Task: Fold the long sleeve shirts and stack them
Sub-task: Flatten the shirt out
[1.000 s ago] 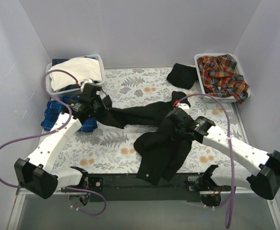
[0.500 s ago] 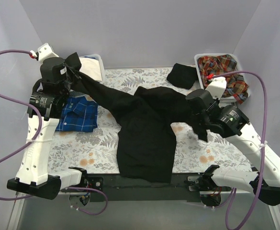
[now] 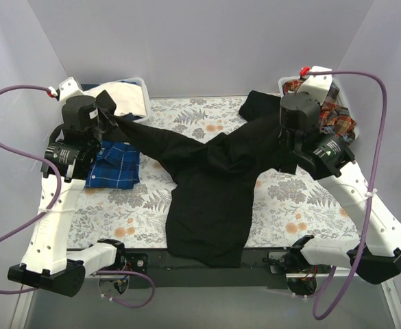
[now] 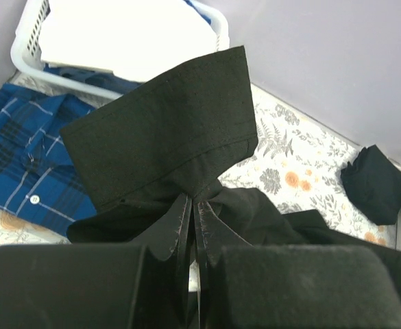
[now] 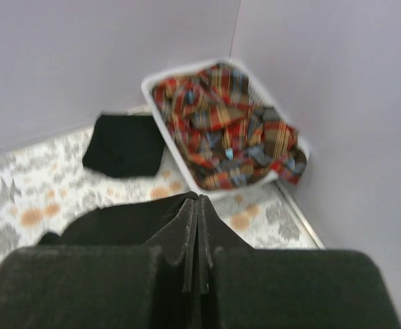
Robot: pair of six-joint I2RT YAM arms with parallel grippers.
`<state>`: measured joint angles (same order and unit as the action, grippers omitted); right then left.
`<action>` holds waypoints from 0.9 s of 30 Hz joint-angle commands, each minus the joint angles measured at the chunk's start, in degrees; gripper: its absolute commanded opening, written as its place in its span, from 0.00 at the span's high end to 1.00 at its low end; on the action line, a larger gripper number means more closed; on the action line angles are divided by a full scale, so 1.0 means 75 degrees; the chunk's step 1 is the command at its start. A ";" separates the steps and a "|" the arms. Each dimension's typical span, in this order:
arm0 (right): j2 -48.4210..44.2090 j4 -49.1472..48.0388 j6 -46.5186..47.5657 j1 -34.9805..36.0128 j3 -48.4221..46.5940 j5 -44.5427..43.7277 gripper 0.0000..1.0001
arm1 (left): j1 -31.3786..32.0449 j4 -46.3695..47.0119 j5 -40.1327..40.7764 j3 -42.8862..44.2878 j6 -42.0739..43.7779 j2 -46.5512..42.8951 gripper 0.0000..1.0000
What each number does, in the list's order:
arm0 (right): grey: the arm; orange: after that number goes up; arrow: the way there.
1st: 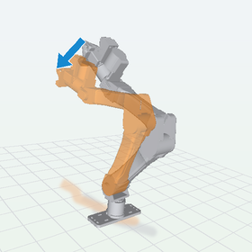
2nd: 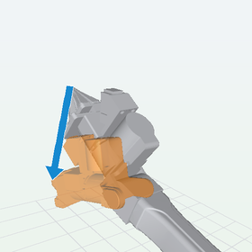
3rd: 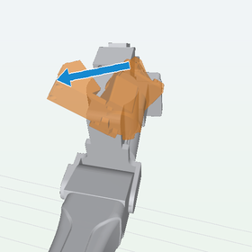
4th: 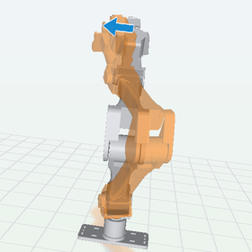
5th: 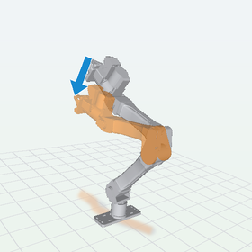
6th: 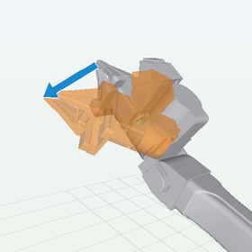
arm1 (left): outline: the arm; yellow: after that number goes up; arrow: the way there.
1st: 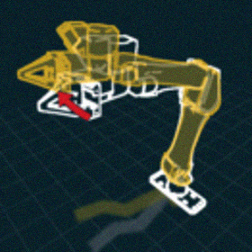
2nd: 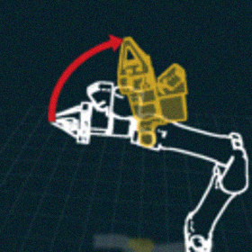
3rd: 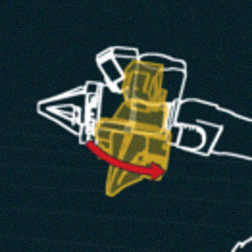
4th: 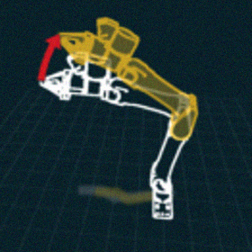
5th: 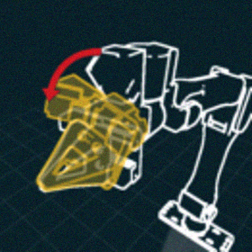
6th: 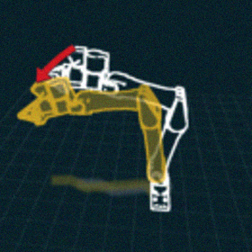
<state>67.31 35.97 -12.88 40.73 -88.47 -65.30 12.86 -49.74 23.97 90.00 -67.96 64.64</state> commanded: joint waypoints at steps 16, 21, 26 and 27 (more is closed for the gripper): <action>0.4124 -0.5933 0.3948 -0.2370 -0.4059 0.1929 0.97 | -0.0027 -0.0189 -0.0172 -0.1382 -0.0407 -0.0791 1.00; 0.4993 -0.5113 0.2727 -0.2910 -0.4844 0.3219 0.87 | -0.0027 -0.0213 -0.0324 -0.1406 -0.0454 -0.0756 1.00; 0.6001 -0.3871 0.1323 -0.3532 -0.5898 0.4615 0.50 | -0.0028 -0.0166 -0.0570 -0.1604 -0.0466 -0.0697 1.00; 0.6060 -0.3765 0.1238 -0.3567 -0.5923 0.4698 0.42 | -0.0016 -0.0107 -0.0640 -0.1605 -0.0477 -0.0685 1.00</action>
<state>112.66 4.05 4.93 16.40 -126.39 -38.37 12.86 -51.35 20.93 78.87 -71.00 60.07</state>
